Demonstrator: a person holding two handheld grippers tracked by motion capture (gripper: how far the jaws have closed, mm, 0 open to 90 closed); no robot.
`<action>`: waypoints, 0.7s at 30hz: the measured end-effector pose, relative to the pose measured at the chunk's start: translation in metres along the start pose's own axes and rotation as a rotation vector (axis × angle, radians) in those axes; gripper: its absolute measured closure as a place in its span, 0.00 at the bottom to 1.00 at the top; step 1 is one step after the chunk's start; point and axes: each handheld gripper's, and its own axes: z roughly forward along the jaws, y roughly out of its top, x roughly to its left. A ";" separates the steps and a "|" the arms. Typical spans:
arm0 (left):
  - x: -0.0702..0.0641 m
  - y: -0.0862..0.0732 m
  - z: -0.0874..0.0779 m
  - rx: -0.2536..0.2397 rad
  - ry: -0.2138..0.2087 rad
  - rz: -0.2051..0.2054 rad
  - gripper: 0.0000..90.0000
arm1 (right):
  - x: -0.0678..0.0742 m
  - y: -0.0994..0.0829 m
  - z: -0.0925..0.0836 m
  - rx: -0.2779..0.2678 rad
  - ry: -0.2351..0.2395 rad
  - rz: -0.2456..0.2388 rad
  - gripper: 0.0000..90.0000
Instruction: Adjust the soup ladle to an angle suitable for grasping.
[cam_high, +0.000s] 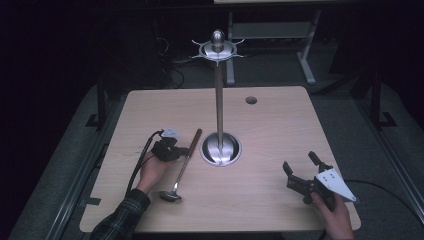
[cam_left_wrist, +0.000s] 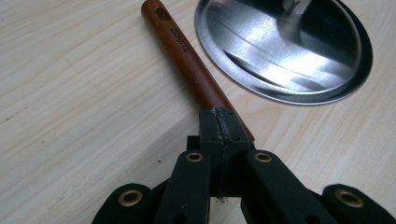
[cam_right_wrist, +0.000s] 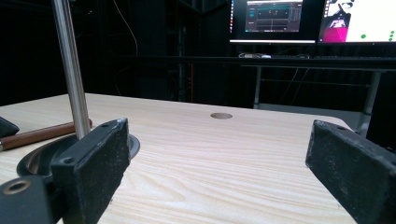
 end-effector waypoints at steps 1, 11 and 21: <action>-0.001 0.000 0.000 -0.001 -0.004 -0.004 1.00 | 0.000 0.000 0.000 0.000 0.000 0.001 0.07; -0.006 0.002 0.002 0.005 -0.022 0.013 1.00 | 0.000 0.000 0.000 0.000 0.000 0.000 0.07; -0.018 0.005 -0.022 0.020 -0.059 0.013 1.00 | 0.000 0.000 0.000 -0.001 0.000 0.000 0.07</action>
